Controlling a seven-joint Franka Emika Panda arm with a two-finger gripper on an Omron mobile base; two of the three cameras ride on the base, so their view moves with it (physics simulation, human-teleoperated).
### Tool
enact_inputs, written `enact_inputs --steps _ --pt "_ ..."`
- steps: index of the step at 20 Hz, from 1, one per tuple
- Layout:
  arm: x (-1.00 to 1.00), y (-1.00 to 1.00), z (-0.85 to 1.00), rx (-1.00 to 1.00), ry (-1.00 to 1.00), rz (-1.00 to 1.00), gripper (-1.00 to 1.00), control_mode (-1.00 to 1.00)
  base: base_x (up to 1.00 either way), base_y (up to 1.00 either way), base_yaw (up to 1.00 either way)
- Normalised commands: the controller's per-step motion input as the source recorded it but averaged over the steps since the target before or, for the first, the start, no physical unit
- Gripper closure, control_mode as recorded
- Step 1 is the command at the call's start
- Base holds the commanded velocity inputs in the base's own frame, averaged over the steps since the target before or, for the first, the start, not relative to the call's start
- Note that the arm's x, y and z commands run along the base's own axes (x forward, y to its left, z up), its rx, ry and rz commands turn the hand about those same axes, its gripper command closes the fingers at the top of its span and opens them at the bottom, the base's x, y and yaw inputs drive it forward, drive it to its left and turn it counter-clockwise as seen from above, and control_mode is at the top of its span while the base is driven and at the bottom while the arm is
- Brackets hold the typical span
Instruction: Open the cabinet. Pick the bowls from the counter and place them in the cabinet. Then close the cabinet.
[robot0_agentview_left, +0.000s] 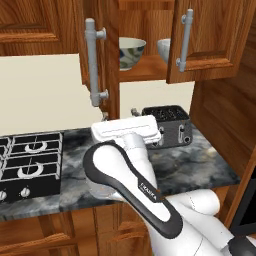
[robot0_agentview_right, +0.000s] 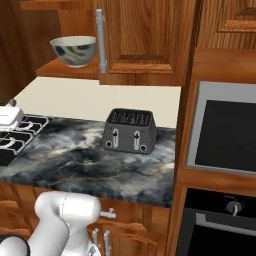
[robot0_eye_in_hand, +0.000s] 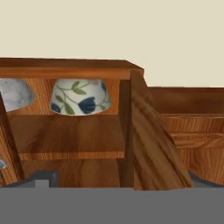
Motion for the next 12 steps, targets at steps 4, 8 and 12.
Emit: enact_inputs --steps 4,8,12 --pt "0.78 -0.37 0.32 0.00 0.19 -0.49 -1.00 -1.00 0.00 0.00 0.00" --pt "0.64 -0.39 0.29 0.00 0.15 -0.48 -1.00 -1.00 0.00 0.00 0.00" --pt "0.26 -0.30 0.23 0.00 0.00 -0.43 -1.00 -1.00 0.00 0.00 0.00"
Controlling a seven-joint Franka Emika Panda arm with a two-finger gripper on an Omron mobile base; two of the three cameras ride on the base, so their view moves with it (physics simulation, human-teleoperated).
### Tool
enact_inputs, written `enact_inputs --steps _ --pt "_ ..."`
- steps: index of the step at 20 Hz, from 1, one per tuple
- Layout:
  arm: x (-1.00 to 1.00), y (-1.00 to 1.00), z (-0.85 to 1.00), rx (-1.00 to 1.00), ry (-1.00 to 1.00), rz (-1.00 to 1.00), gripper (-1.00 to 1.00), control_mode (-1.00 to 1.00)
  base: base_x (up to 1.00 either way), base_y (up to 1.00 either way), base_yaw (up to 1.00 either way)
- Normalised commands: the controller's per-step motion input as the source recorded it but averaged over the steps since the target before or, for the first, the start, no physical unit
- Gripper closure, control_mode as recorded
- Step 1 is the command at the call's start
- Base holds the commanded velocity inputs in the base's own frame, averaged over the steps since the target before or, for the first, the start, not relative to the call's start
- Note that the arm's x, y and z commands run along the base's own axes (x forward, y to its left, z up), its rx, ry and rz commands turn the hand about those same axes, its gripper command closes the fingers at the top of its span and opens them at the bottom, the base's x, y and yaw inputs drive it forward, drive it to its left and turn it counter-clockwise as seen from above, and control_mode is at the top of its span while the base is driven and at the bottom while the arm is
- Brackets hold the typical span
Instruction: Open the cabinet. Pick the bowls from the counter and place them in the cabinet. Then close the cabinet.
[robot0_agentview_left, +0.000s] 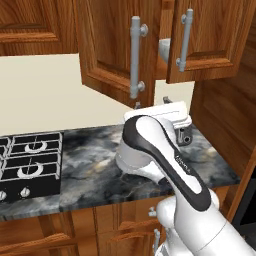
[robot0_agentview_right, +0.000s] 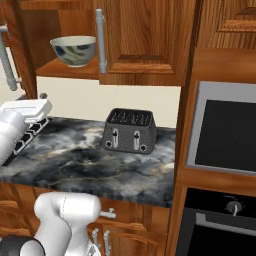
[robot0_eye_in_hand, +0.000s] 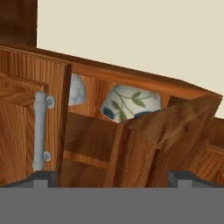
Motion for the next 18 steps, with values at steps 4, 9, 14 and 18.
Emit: enact_inputs --steps 4,9,14,18 --pt "0.01 -0.32 0.33 0.01 -0.02 -0.36 -1.00 -1.00 0.00 0.00 0.00" --pt "0.00 -0.22 0.29 0.04 -0.02 -0.27 -1.00 -1.00 0.00 0.00 0.00" --pt "0.00 -0.48 0.20 0.13 -0.02 -0.23 -1.00 -1.00 0.00 0.00 0.00" --pt "0.04 -0.64 0.18 0.18 -0.01 -0.20 -1.00 -1.00 0.00 0.00 0.00"
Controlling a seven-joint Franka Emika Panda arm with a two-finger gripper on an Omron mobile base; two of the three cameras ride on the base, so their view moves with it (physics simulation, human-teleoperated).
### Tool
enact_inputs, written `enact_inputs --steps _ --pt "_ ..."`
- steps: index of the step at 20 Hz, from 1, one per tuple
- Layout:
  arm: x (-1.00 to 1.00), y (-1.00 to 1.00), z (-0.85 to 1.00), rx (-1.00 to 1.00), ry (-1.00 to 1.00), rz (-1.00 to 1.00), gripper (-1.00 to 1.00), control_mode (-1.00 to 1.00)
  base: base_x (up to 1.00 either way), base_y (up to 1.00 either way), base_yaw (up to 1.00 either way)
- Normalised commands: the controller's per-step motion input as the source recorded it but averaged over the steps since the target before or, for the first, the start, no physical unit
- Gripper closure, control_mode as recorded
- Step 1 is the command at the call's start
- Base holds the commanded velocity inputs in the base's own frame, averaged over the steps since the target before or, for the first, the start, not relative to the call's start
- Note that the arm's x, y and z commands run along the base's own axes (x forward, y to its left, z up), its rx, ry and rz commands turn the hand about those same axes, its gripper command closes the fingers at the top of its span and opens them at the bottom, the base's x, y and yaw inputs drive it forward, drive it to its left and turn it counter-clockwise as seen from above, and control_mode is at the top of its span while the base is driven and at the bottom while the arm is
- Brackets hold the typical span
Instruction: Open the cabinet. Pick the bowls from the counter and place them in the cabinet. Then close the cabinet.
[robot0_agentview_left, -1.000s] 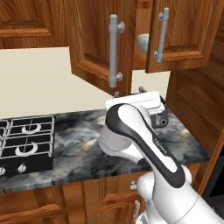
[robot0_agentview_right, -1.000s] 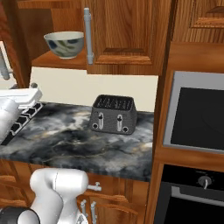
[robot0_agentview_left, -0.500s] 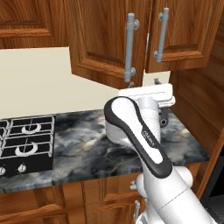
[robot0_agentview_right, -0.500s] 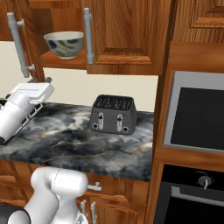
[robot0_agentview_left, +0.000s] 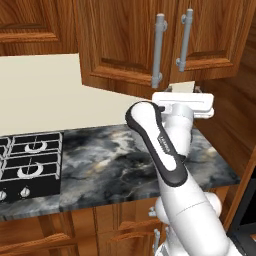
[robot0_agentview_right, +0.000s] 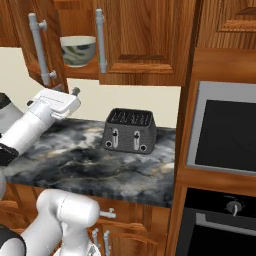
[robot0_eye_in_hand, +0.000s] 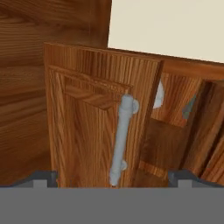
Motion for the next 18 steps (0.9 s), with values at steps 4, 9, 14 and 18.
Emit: enact_inputs --steps 4,9,14,18 --pt "0.26 -0.52 0.15 0.17 0.00 -0.12 -1.00 -1.00 0.00 0.00 0.00" --pt "0.46 -0.29 0.10 0.10 0.03 -0.03 -1.00 -1.00 0.00 0.00 0.00" --pt "0.21 0.53 0.01 -0.01 0.12 0.00 -1.00 -1.00 0.00 0.00 0.00" --pt "0.88 0.67 0.00 -0.06 0.11 -0.02 -1.00 -1.00 0.00 0.00 0.00"
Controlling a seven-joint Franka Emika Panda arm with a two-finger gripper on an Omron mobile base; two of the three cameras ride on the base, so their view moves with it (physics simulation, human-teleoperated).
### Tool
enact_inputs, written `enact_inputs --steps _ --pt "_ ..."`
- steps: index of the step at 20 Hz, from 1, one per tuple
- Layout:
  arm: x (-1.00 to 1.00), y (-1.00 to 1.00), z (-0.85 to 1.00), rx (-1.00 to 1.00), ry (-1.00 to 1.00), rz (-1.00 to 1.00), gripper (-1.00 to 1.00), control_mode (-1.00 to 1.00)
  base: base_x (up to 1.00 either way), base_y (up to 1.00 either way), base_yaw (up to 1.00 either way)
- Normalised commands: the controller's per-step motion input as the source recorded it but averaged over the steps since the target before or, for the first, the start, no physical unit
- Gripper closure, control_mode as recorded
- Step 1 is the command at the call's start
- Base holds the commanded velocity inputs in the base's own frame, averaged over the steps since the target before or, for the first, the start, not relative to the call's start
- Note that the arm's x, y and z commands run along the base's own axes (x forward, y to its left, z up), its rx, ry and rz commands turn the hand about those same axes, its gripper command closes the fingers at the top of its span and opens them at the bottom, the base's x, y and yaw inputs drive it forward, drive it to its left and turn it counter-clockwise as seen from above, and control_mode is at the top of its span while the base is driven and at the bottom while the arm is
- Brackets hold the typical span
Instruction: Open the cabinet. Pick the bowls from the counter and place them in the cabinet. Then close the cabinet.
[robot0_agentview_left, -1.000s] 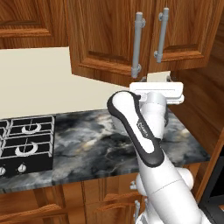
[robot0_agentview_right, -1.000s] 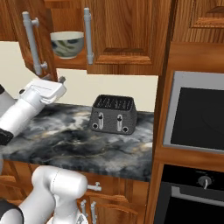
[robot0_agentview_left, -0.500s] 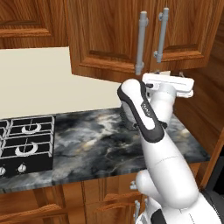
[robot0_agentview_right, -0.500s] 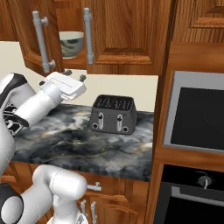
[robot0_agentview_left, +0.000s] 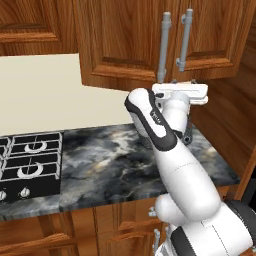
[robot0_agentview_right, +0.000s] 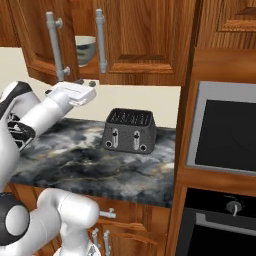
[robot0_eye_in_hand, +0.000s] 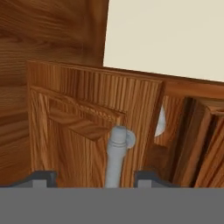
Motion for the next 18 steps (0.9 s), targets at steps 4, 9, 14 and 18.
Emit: enact_inputs --steps 4,9,14,18 --pt "1.00 0.44 0.05 -0.02 0.15 -0.02 -1.00 -1.00 0.00 0.00 0.00" --pt "1.00 0.03 0.22 0.00 0.17 0.00 -1.00 -1.00 0.00 0.00 0.00" --pt "1.00 0.47 -0.04 0.04 0.21 0.04 -1.00 -1.00 0.00 0.00 0.00" --pt "1.00 0.92 -0.25 0.00 -0.02 0.01 -1.00 -1.00 0.00 0.00 0.00"
